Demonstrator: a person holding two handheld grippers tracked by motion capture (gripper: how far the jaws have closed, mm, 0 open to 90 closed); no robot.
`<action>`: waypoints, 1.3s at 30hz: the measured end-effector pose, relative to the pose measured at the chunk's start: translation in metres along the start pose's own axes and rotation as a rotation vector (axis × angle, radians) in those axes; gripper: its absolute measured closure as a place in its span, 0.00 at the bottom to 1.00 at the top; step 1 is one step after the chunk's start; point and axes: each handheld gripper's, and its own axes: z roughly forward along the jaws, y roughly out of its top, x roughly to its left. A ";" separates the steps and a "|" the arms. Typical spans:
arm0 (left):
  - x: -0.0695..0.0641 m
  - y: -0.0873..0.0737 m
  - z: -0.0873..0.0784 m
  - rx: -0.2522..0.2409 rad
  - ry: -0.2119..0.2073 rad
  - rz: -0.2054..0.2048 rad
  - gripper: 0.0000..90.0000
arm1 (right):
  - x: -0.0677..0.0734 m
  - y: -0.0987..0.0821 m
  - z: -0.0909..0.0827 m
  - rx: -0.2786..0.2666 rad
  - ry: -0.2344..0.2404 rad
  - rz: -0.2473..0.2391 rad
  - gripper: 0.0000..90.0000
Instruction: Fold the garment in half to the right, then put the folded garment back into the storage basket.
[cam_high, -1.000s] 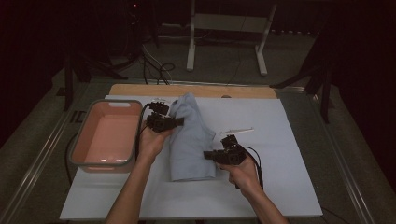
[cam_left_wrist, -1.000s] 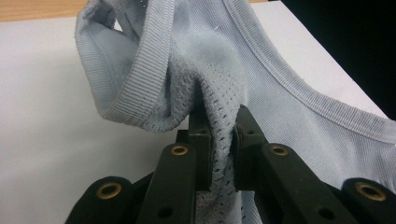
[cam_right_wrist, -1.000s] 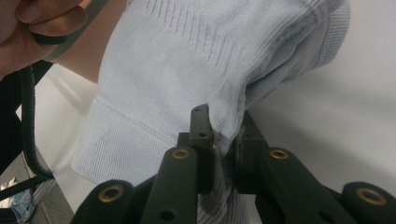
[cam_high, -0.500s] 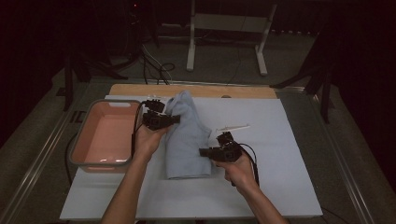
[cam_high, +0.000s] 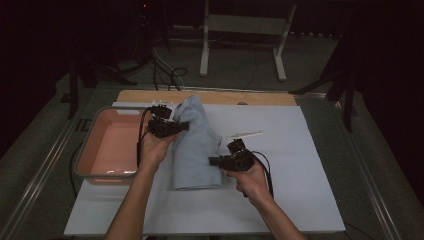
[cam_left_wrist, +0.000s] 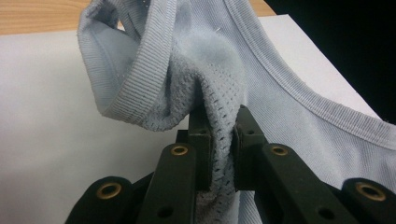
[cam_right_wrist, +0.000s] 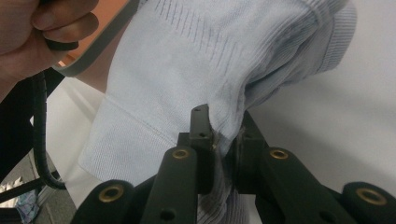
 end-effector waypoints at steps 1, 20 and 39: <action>0.000 0.000 0.000 0.000 0.000 0.000 0.91 | 0.000 0.000 0.000 0.000 0.000 0.000 0.91; 0.003 0.003 -0.008 -0.009 0.006 -0.001 0.91 | 0.006 0.005 0.004 -0.005 0.017 -0.001 0.91; 0.009 0.008 -0.016 -0.012 0.022 0.002 0.91 | 0.010 0.014 0.010 -0.010 0.026 -0.004 0.91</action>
